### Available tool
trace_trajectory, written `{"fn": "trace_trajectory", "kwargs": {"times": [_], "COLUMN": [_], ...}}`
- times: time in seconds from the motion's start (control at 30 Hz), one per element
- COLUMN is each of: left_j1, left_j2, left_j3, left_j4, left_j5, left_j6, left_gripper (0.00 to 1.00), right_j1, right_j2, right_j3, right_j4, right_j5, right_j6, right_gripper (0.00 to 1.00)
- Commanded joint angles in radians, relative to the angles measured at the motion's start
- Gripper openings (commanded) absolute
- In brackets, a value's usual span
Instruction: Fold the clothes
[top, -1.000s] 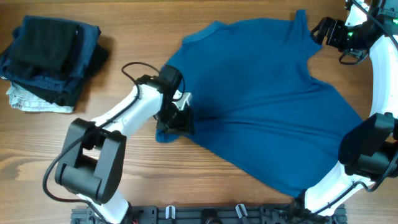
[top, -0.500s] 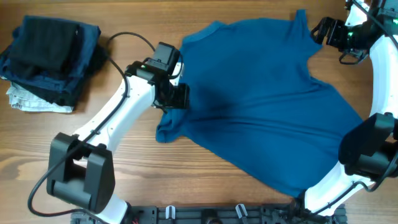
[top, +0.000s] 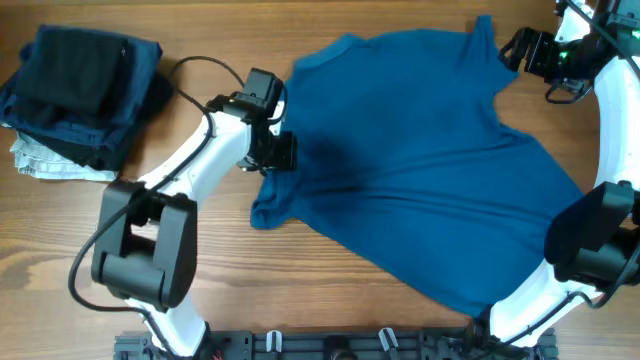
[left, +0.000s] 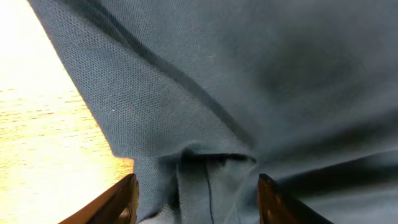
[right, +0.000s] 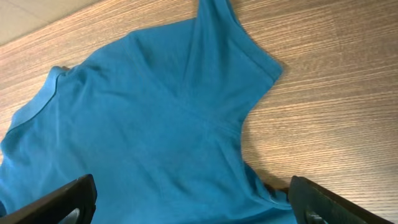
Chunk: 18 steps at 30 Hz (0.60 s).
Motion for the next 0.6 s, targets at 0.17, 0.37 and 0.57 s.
{"fn": "trace_trajectory", "kwargs": {"times": [0.17, 0.37, 0.57], "left_j1": [0.002, 0.001, -0.003], "left_j2": [0.012, 0.012, 0.014], "left_j3": [-0.026, -0.054, -0.089], "left_j4": [0.004, 0.034, 0.082], "left_j5": [0.017, 0.017, 0.066], "left_j6": [0.002, 0.002, 0.002], "left_gripper": [0.65, 0.66, 0.58], "right_j1": [0.0, 0.0, 0.0], "right_j2": [0.01, 0.009, 0.01], "right_j3": [-0.001, -0.001, -0.001], "right_j4": [0.003, 0.003, 0.003], "right_j5": [0.006, 0.006, 0.006], "right_j6": [-0.001, -0.001, -0.001], "right_gripper": [1.0, 1.0, 1.0]}}
